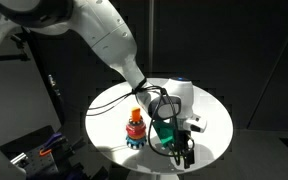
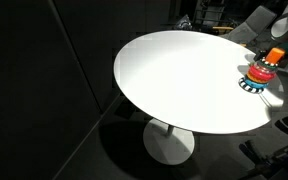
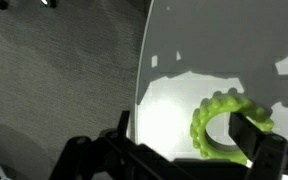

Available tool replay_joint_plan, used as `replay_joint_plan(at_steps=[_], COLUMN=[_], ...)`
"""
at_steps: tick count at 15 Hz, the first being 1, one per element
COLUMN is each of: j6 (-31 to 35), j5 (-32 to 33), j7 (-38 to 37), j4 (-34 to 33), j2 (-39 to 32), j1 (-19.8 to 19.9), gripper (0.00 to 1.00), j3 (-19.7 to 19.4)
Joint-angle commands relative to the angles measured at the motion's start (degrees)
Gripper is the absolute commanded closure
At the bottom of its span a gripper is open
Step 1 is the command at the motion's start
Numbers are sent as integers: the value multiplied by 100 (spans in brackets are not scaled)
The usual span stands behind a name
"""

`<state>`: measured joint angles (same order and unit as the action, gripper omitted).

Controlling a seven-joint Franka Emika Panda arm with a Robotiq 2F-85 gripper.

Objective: Pick up the lime green ring and put it on the ring holder

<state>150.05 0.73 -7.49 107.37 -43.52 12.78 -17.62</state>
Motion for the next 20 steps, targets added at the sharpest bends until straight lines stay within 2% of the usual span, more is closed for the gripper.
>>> replay_joint_plan(at_steps=[1,8,13,20], j6=[-61,-9,-121,59], j5=[161,219,45,-182], j7=[194,332,374,406], j4=[395,628,485,428], j2=[403,610,557,479], j1=[-13,16,133,275], gripper=[0,0,0,0], j3=[3,41,237,505])
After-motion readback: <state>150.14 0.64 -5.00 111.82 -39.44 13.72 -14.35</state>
